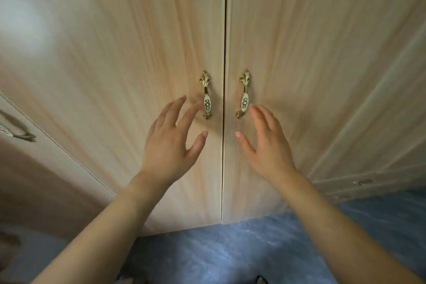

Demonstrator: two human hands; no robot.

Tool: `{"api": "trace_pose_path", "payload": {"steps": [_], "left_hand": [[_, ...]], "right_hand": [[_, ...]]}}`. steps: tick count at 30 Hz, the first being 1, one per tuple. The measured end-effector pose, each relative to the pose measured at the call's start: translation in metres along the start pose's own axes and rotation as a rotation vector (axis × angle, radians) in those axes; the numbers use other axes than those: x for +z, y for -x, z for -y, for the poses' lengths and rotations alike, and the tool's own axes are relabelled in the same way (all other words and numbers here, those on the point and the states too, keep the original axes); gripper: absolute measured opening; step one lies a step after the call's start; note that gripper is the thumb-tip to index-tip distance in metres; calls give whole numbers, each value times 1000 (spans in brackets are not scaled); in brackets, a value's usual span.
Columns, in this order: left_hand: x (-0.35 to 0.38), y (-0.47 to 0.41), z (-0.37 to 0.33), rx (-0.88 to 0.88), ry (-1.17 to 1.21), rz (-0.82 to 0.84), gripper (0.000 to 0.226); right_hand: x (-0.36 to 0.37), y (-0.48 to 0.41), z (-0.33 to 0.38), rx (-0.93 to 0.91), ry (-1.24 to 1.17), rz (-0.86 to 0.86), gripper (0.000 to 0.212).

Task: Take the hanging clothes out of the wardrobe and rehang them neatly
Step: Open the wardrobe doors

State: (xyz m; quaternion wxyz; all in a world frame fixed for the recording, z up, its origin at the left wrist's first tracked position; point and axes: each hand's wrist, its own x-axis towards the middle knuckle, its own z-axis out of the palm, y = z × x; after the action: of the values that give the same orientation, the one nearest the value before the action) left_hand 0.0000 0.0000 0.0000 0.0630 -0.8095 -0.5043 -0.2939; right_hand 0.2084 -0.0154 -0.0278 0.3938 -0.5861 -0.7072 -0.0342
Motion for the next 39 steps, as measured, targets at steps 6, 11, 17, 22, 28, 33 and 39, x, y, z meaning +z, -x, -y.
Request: {"api": "trace_pose_path", "payload": {"steps": [6, 11, 17, 22, 28, 33, 39], "left_hand": [[30, -22, -13, -129, -100, -83, 57], [42, -30, -15, -117, -178, -188, 59], [51, -37, 2, -25, -188, -266, 50], [64, -36, 14, 46, -124, -302, 51], [52, -36, 29, 149, -9, -210, 58], [41, -34, 28, 252, 177, -119, 56], [32, -39, -14, 447, 518, 89, 57]], "right_hand": [[32, -26, -20, -46, -244, -164, 59], [43, -36, -27, -81, -416, -211, 53], [46, -39, -29, -95, -466, -293, 45], [43, -29, -18, -44, -447, -351, 46], [33, -5, 5, 89, -329, -472, 49], [9, 32, 20, 225, -266, -494, 51], [-33, 75, 26, 354, -83, -485, 57]]}}
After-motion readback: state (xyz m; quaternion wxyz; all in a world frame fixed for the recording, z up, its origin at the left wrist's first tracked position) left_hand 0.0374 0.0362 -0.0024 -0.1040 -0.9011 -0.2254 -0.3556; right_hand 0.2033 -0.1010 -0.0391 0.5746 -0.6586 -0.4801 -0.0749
